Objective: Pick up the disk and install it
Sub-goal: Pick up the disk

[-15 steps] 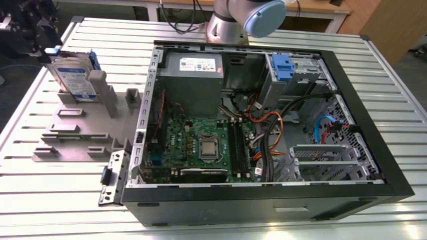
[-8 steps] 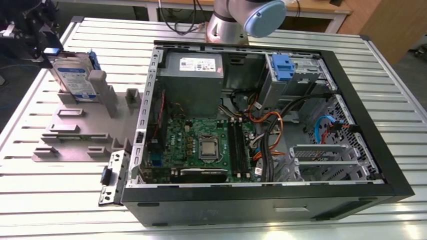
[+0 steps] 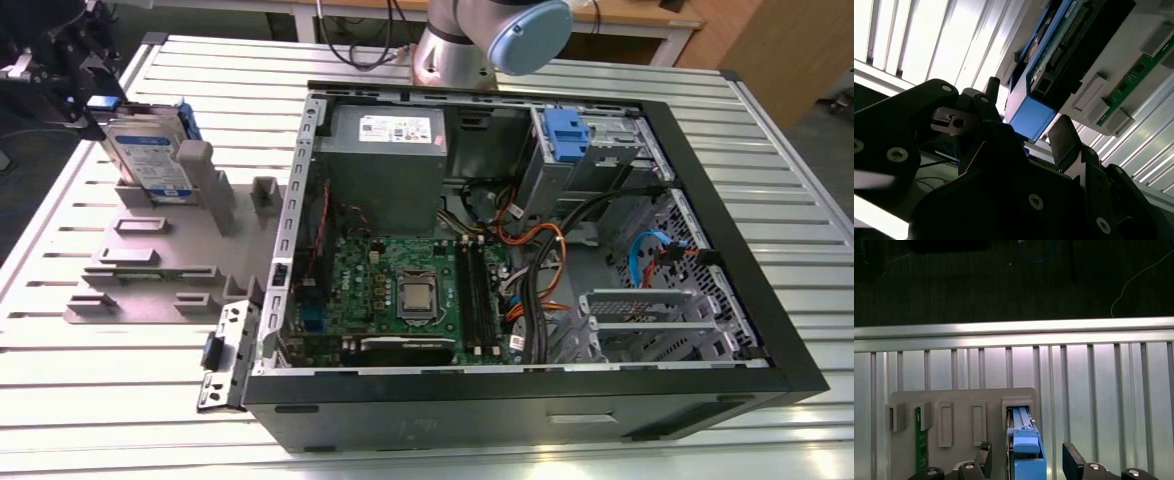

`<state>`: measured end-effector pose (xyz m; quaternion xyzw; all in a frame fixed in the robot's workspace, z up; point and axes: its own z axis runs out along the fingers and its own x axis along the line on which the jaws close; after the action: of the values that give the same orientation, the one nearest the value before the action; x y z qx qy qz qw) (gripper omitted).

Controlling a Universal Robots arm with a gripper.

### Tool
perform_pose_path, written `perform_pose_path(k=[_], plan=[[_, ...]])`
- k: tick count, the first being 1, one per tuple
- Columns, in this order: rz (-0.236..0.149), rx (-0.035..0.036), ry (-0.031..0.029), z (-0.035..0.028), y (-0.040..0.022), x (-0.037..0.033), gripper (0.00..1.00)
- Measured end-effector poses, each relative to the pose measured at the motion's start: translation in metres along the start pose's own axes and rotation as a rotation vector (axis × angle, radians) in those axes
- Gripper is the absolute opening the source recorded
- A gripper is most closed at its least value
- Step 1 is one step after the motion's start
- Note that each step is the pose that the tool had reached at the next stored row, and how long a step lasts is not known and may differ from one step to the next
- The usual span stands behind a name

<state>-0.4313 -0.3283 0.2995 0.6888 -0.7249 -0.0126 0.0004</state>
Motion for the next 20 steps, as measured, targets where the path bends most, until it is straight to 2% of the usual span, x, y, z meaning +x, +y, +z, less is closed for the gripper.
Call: perform_pose_path(k=[6, 11, 13, 14, 20], plan=[[-0.016, 0.0000, 0.0001, 0.0013, -0.0008, 0.0000, 0.66], [-0.028, 0.0005, 0.0004, 0.0052, -0.0010, 0.0000, 0.66], [-0.030, 0.0004, 0.0005, 0.0063, -0.0011, 0.0000, 0.65], [-0.032, 0.0004, 0.0006, 0.0067, -0.0012, 0.0000, 0.58], [-0.040, 0.0004, 0.0021, 0.0091, -0.0019, -0.0001, 0.56]])
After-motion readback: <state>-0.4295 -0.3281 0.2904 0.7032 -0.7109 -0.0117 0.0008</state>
